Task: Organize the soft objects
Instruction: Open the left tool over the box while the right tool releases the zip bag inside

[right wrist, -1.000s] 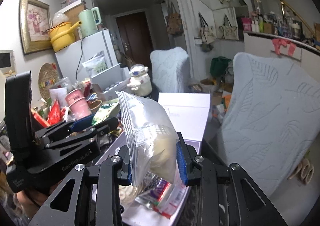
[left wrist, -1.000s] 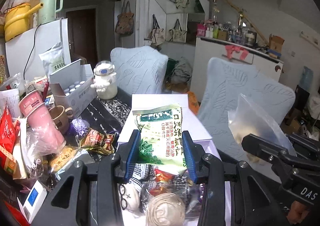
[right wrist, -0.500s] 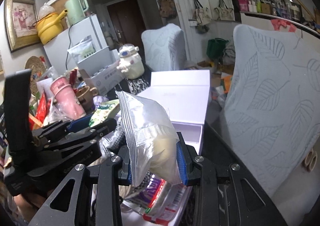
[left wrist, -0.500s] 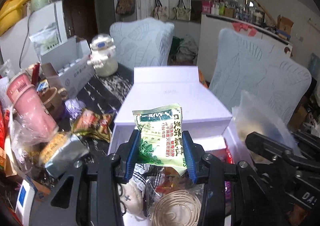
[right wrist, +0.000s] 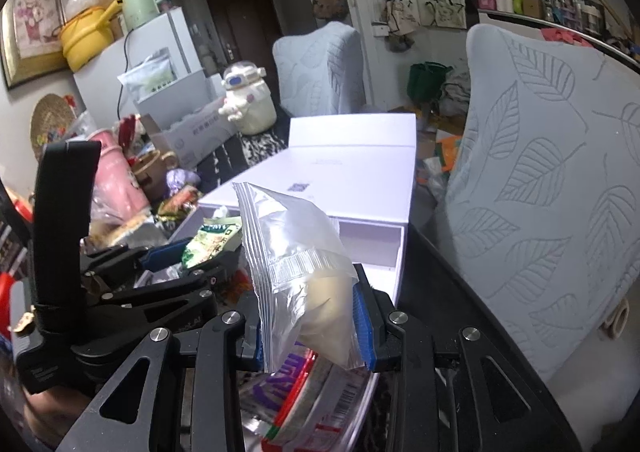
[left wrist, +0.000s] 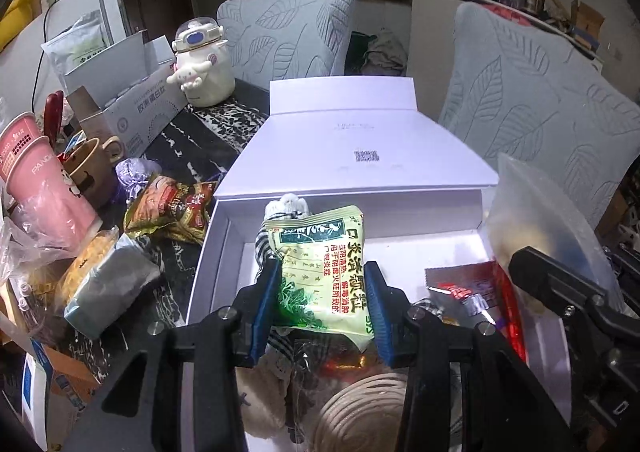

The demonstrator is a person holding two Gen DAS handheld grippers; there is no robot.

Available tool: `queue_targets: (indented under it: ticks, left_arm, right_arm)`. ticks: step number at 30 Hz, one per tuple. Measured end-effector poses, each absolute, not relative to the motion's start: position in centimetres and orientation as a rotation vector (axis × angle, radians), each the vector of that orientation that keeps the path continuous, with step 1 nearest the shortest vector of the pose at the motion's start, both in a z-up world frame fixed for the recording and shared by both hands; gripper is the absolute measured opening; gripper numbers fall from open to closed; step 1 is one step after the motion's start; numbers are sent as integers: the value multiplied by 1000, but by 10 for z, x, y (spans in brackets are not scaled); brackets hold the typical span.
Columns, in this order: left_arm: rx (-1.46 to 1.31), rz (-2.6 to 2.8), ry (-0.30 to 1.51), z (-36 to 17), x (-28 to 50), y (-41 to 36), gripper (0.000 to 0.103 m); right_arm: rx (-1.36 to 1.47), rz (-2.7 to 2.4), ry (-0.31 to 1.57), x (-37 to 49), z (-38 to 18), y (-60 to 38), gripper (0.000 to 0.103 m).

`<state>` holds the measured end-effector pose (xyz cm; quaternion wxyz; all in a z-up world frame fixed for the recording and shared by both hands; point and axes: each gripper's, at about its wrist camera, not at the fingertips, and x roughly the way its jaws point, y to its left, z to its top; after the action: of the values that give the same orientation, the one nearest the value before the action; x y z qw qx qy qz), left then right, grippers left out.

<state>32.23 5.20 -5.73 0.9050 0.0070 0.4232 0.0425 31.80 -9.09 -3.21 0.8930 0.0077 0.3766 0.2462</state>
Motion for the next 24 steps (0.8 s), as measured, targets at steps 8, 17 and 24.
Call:
queue_targets:
  ticks: [8, 17, 24]
  left_arm:
    - [52, 107, 893, -61, 325, 50, 41]
    - [64, 120, 931, -66, 329, 49, 46]
    - [33, 130, 936, -62, 326, 46, 67]
  right_arm:
    - [-44, 471, 811, 325, -52, -83, 35]
    - [-56, 471, 826, 325, -53, -85, 38]
    - [-7, 499, 818, 317, -40, -93, 53]
